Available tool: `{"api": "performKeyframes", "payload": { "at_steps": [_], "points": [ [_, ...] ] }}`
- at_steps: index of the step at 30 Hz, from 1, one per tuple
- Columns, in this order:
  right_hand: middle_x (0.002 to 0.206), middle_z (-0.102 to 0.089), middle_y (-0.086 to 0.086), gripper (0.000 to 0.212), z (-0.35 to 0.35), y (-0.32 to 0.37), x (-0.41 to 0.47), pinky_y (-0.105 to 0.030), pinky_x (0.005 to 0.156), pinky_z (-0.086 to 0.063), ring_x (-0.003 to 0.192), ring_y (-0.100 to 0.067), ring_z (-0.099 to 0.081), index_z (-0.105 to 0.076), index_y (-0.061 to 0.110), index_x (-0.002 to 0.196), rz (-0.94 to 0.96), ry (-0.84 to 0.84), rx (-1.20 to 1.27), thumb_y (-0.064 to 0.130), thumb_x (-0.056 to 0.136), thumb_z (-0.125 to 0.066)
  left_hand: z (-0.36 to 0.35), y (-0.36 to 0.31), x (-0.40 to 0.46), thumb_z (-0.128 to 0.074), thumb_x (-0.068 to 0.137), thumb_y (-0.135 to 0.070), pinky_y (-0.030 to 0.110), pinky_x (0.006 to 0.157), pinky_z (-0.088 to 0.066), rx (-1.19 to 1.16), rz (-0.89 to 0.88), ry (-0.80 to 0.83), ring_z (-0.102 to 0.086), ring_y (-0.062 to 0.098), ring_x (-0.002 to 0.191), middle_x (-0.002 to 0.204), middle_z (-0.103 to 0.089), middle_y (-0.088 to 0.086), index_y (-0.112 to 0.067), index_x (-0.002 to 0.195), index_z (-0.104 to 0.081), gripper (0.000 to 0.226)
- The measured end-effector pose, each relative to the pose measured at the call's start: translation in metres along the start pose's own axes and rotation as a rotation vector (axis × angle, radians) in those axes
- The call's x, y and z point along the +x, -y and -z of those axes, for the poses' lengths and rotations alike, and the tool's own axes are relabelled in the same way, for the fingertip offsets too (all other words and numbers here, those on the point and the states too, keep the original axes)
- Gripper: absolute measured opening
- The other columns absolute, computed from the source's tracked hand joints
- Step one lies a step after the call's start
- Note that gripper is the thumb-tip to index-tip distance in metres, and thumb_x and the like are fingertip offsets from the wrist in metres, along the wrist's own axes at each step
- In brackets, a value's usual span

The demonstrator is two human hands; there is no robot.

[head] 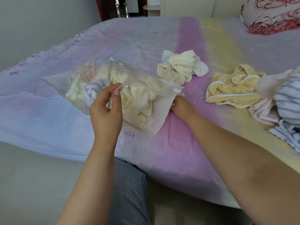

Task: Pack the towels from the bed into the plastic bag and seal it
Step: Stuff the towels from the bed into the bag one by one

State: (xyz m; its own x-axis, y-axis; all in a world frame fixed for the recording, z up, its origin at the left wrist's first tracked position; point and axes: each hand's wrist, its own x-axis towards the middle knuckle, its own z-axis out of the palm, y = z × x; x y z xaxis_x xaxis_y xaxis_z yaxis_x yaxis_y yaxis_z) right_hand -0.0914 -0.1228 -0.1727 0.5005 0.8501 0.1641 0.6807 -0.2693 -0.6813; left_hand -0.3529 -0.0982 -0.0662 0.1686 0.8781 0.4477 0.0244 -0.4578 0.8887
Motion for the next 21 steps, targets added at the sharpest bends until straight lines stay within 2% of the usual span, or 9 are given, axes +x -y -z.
{"api": "performKeyframes", "payload": {
  "at_steps": [2,4,8,11,13,15,17,19,21],
  "points": [
    [0.073,-0.054,0.006,0.011,0.0,-0.007,-0.021,-0.023,0.06,-0.033,0.066,-0.009,-0.048,-0.057,0.014,0.074,-0.13,-0.18,0.131,0.013,0.082,-0.064,0.002,0.001,-0.001,-0.054,0.097,-0.024,0.032,0.094,-0.052,0.013,-0.001,0.004,-0.064,0.004,0.106,0.105,-0.071,-0.01,-0.02,0.11,-0.071,0.022],
    [0.076,-0.054,0.002,0.011,0.011,-0.01,-0.048,-0.02,0.058,-0.034,0.067,-0.009,-0.048,-0.058,0.009,0.081,-0.177,-0.337,0.309,0.006,0.079,-0.069,0.003,0.002,-0.002,-0.054,0.097,-0.026,0.035,0.093,-0.053,0.022,-0.006,0.015,-0.063,0.004,0.107,0.106,-0.071,-0.011,-0.021,0.111,-0.07,0.022],
    [0.073,-0.055,0.01,0.026,0.059,0.0,-0.104,-0.013,0.065,-0.041,0.065,0.005,-0.052,-0.052,0.018,0.077,-0.106,-0.574,0.537,-0.003,0.081,-0.067,0.002,0.003,-0.005,-0.053,0.097,-0.031,0.028,0.093,-0.051,0.057,-0.004,0.035,-0.062,0.002,0.107,0.109,-0.071,-0.012,-0.024,0.112,-0.07,0.023],
    [0.069,-0.06,0.015,0.025,0.09,0.026,-0.139,-0.014,0.064,-0.044,0.066,0.001,-0.054,-0.051,0.023,0.077,0.059,-0.626,0.64,0.004,0.081,-0.067,0.001,0.001,-0.005,-0.053,0.097,-0.033,0.028,0.093,-0.05,0.061,0.003,0.036,-0.062,0.0,0.108,0.11,-0.071,-0.013,-0.025,0.113,-0.07,0.024],
    [0.073,-0.059,0.017,0.021,0.093,0.05,-0.16,-0.015,0.066,-0.043,0.071,-0.003,-0.053,-0.051,0.024,0.078,0.175,-0.602,0.648,0.014,0.074,-0.069,0.001,0.0,-0.004,-0.055,0.096,-0.033,0.029,0.095,-0.05,0.046,0.016,0.038,-0.062,0.002,0.108,0.11,-0.071,-0.012,-0.024,0.113,-0.07,0.024],
    [0.078,-0.059,0.024,0.022,0.079,0.07,-0.174,-0.009,0.066,-0.04,0.071,0.007,-0.051,-0.049,0.026,0.079,0.242,-0.527,0.616,0.024,0.067,-0.067,0.002,-0.003,-0.002,-0.058,0.095,-0.031,0.031,0.097,-0.05,0.01,0.038,0.05,-0.063,0.004,0.109,0.11,-0.071,-0.01,-0.022,0.113,-0.071,0.024],
    [0.08,-0.06,0.028,0.024,0.056,0.086,-0.18,-0.007,0.063,-0.039,0.07,0.01,-0.052,-0.05,0.029,0.08,0.198,-0.38,0.573,0.029,0.065,-0.068,0.004,-0.007,0.001,-0.061,0.093,-0.027,0.03,0.097,-0.05,-0.002,0.061,0.064,-0.063,0.004,0.106,0.111,-0.07,-0.009,-0.026,0.109,-0.072,0.019],
    [0.079,-0.061,0.022,0.026,0.031,0.093,-0.176,-0.01,0.063,-0.04,0.067,0.01,-0.052,-0.052,0.031,0.08,0.094,-0.194,0.545,0.021,0.07,-0.074,0.009,-0.009,0.002,-0.064,0.091,-0.026,0.022,0.09,-0.048,0.055,0.036,0.082,-0.059,0.001,0.097,0.111,-0.066,-0.01,-0.037,0.102,-0.069,0.017],
    [0.076,-0.058,0.015,0.028,0.009,0.097,-0.161,-0.018,0.062,-0.041,0.062,0.006,-0.051,-0.053,0.031,0.078,-0.016,-0.083,0.522,0.011,0.078,-0.072,0.015,-0.008,0.004,-0.065,0.09,-0.026,0.013,0.08,-0.043,0.133,-0.003,0.128,-0.053,-0.004,0.086,0.104,-0.06,-0.008,-0.043,0.099,-0.066,0.019]
  ]
}}
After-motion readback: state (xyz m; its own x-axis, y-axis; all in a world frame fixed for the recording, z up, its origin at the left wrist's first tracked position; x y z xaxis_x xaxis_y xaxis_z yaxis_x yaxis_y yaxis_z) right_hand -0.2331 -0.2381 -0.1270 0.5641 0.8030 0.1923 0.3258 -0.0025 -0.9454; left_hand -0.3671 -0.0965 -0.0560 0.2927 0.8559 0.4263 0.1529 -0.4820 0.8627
